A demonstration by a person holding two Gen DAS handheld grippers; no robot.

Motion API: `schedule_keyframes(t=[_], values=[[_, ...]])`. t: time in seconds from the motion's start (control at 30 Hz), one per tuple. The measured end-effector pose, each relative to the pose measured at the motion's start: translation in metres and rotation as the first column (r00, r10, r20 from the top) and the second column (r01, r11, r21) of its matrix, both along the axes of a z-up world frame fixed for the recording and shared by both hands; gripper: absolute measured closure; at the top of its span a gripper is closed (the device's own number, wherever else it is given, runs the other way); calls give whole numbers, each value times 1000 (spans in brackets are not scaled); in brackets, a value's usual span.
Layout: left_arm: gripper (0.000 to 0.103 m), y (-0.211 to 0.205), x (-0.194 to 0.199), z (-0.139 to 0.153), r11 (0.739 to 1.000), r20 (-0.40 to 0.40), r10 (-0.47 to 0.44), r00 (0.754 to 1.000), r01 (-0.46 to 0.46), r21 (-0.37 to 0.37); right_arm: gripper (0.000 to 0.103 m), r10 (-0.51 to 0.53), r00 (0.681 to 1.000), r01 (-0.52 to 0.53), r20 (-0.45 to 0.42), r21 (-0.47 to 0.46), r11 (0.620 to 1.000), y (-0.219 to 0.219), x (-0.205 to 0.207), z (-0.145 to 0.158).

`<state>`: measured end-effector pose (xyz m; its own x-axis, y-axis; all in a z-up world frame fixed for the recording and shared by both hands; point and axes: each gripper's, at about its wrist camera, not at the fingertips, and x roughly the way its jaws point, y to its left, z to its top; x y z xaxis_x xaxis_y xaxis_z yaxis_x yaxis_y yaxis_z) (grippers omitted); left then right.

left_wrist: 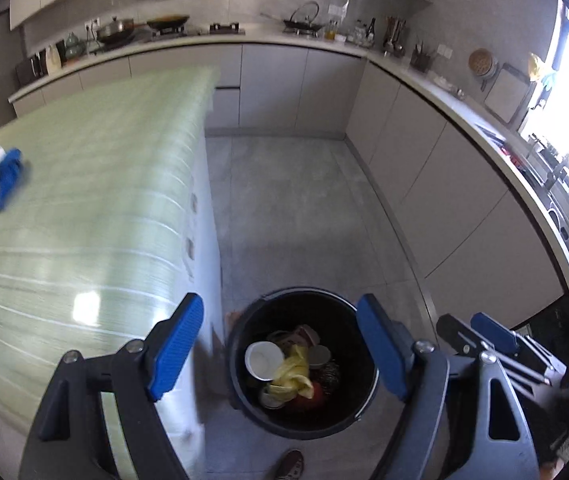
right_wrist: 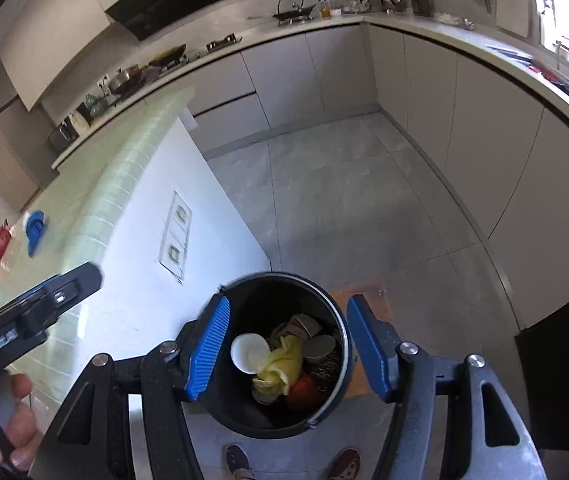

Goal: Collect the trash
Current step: 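Move both tools back toward the white tissue and blue cloth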

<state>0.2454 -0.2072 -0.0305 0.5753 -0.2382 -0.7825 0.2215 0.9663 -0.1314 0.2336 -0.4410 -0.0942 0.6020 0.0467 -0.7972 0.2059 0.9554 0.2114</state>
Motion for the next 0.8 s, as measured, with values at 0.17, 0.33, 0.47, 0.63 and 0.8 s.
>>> schedule_keyframes(t=[0.17,0.33,0.47,0.63,0.8], values=[[19,55,-3,26,1000,44,21,999,-21,-1,31,29,998,-28,62,-8,1000,53,5,40],[18,137,3,35,997,81,71,994,-72,9,24,53,991,-51,126,-15,999,126,17,64],[16,200,10,33,993,95,115,989,-118,30,23,97,985,-96,140,-18,995,206,32,68],[16,272,29,33,974,92,210,973,-216,60,23,169,975,-171,145,-1,985,291,48,62],[16,324,51,24,949,74,305,949,-309,57,23,271,953,-272,133,-10,962,362,77,61]])
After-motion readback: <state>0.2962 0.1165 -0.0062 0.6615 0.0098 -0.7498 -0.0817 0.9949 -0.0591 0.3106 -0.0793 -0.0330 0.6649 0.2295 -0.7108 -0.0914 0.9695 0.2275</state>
